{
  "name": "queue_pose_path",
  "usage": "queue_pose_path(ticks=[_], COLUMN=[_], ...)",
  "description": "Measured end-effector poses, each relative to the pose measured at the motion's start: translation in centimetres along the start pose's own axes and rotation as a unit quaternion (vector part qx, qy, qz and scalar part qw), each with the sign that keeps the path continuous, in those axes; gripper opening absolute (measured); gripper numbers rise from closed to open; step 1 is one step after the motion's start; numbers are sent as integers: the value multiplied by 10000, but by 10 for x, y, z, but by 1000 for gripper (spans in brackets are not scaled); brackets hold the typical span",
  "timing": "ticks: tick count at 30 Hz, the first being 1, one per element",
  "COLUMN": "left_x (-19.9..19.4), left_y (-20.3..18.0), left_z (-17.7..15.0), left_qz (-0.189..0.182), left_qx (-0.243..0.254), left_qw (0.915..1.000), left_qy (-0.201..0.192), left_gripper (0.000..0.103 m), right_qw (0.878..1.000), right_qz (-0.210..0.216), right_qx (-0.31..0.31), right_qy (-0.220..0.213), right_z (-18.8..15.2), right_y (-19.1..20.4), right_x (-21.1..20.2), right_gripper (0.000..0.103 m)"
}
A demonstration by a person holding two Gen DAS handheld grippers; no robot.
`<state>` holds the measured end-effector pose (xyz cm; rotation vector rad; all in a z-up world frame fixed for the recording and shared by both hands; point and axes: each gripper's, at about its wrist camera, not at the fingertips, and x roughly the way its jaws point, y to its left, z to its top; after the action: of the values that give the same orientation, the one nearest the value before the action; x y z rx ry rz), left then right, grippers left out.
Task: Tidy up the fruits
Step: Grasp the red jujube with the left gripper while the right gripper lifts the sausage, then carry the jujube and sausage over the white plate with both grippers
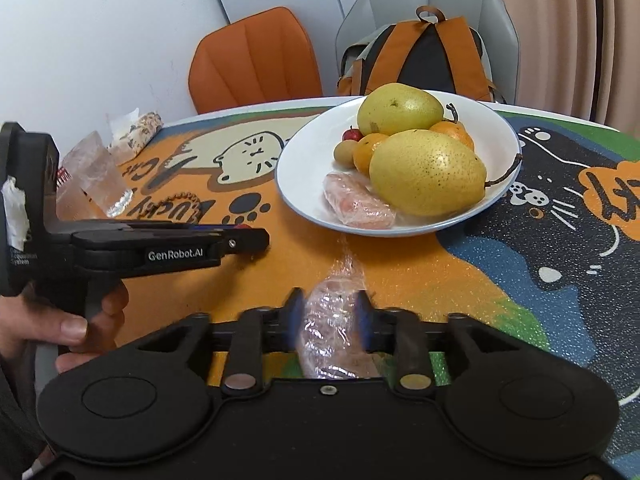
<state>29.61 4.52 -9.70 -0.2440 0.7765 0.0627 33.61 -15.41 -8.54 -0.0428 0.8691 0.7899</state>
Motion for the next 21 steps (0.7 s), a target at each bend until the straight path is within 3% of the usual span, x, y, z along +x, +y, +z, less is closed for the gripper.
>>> queue_pose_path(ticks=[3, 9, 11, 12, 21], left_x=[-4, -12, -16, -18, -31], left_y=[0, 2, 4, 6, 8], left_z=[-1, -4, -4, -4, -5], left_qz=[-18, -18, 6, 25, 10], left_qx=[-5, -16, -36, -56, -80], left_qw=[10000, 10000, 9999, 9999, 9998], left_qy=[-24, -69, -95, -107, -204], left_gripper=[22, 22, 22, 22, 22], right_qw=[9999, 9994, 9987, 9981, 9979], right_qz=[-92, -214, -307, -378, -475], right_qx=[-77, -239, -399, -465, -436], right_qy=[-2, 115, 119, 106, 79], right_z=[-4, -6, -7, -7, -7], right_y=[4, 9, 14, 16, 18], right_x=[0, 14, 16, 17, 10], right_gripper=[63, 65, 56, 43, 39])
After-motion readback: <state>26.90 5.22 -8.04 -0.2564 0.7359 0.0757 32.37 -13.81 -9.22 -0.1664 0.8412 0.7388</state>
